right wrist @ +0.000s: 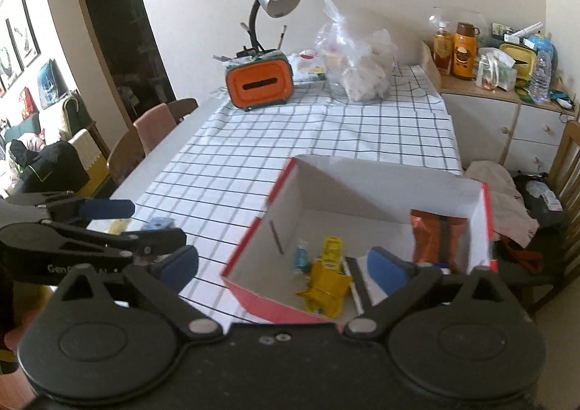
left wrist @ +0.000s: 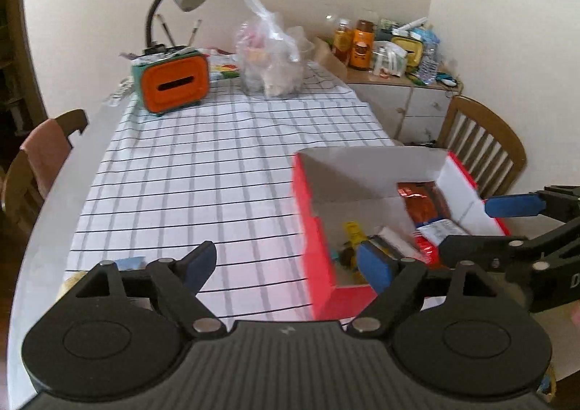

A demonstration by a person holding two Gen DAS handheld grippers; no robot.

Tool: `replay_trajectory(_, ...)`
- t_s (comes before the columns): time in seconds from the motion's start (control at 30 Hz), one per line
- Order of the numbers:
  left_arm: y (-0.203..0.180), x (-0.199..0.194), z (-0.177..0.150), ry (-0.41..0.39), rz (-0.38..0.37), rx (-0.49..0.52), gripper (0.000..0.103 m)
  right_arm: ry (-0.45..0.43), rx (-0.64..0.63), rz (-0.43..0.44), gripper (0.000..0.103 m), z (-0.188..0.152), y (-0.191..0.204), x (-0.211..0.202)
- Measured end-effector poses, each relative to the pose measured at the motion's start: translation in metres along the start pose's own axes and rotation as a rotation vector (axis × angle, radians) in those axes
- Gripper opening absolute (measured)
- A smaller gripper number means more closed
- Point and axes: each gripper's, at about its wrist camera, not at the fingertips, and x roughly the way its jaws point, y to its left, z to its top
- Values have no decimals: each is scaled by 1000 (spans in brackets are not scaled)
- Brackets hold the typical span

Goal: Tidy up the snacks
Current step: 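Move both tools back to the remaining snacks on the table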

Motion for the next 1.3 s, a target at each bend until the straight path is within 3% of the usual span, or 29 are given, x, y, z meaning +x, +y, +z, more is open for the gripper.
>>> replay_trajectory(0.37,93,-10,-28,32,34,49,85,38,-15,22,103,0,62,39)
replay_trajectory(0.53,144,-11,-37,52,21,110,85,66,-46,54,103,3,91,61)
replay_trajectory(0.7,189,-3,-44,89,6,103,85,109,-55,74,103,2,120,91)
replay_trajectory(0.93,231,23,-53,152,-36,160,85,170,-83,103,102,-2,150,136)
replay_trajectory(1.07,256,45,-54,216,-104,167,85,206,-113,133,101,-6,165,161)
replay_trajectory(1.3,274,73,-59,270,-144,203,85,278,-217,152,98,-14,198,197)
